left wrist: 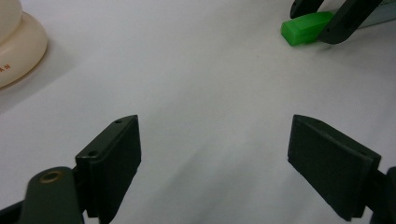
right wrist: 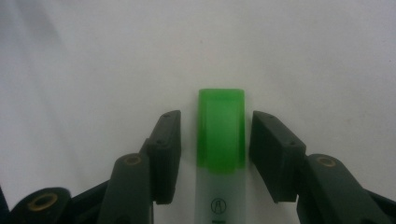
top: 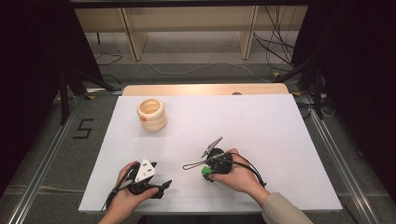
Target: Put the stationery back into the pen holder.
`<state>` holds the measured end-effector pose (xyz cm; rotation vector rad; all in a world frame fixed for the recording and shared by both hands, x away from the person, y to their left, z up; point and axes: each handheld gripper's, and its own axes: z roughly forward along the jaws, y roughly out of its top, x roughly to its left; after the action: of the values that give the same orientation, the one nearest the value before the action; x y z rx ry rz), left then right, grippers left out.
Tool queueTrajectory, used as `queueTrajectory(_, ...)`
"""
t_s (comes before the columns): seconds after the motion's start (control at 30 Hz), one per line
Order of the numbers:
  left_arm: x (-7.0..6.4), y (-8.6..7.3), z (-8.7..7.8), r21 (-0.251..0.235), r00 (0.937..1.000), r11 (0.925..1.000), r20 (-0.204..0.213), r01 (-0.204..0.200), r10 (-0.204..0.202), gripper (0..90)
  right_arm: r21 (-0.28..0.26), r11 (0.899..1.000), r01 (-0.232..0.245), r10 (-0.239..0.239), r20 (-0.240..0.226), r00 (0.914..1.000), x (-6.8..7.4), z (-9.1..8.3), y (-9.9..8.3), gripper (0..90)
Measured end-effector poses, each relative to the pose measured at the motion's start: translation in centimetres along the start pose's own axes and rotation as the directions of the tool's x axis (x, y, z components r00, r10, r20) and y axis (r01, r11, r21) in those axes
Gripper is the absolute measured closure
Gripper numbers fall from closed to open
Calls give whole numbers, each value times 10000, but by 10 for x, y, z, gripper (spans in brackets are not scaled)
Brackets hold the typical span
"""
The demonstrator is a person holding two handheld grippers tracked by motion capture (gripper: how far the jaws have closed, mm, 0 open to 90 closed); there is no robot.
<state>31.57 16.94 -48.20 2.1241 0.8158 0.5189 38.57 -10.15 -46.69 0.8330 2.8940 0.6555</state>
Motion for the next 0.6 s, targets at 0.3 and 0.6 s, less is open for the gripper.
queueTrajectory(0.3,0,0,0,-19,10000,10000,2,-3,3,174,347,9987,374,-390,480,9981,6,2,5,567)
queueTrajectory(0.6,0,0,0,-11,10000,10000,28,13,-13,174,530,9978,395,-423,531,9977,8,2,7,617)
